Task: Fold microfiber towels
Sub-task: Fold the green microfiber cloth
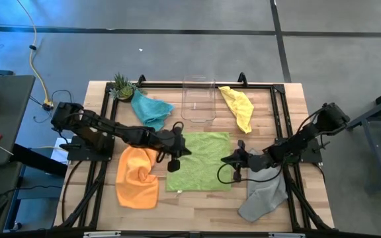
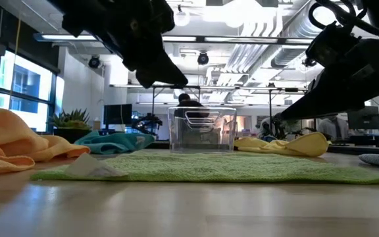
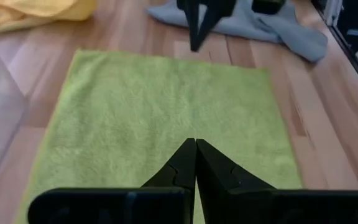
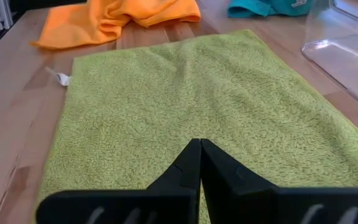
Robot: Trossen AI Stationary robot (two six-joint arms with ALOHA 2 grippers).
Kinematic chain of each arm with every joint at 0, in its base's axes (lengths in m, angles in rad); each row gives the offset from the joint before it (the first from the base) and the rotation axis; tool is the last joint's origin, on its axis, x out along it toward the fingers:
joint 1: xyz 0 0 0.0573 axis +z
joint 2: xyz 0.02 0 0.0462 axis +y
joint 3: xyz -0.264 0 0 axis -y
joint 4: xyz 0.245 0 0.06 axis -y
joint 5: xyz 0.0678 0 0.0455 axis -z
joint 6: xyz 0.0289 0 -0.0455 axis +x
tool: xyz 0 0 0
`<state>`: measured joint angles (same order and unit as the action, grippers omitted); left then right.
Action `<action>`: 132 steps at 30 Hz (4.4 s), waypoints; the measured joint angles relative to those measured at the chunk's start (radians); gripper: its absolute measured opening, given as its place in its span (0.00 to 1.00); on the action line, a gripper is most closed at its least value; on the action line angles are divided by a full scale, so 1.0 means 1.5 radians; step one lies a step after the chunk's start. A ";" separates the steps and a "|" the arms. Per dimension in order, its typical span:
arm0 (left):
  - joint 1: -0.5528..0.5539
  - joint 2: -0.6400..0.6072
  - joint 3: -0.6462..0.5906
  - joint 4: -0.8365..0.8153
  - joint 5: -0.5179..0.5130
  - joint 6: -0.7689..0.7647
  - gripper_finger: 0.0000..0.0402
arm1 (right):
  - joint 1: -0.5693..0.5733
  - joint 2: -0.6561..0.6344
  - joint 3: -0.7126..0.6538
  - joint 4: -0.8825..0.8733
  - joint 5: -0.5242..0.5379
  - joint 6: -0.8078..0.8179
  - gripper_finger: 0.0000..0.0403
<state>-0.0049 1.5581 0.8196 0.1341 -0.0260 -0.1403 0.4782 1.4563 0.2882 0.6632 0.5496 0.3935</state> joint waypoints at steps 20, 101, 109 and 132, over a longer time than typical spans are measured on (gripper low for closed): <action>0.018 0.001 -0.049 0.149 0.034 0.108 0.00 | -0.002 0.001 0.132 -0.194 0.050 0.022 0.00; -0.219 -0.001 -0.136 0.092 -0.036 0.019 0.01 | 0.096 0.111 0.431 -0.687 -0.152 0.157 0.01; -0.219 -0.001 -0.136 0.089 -0.015 0.014 0.09 | 0.118 0.111 0.497 -0.816 -0.227 0.193 0.19; -0.271 -0.002 -0.136 0.061 -0.023 0.030 0.32 | 0.161 0.182 0.507 -0.830 -0.206 0.099 0.39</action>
<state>-0.4112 1.5558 0.6155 0.2253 -0.0609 -0.0954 0.7199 1.7289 1.0489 -0.5822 0.2409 0.5425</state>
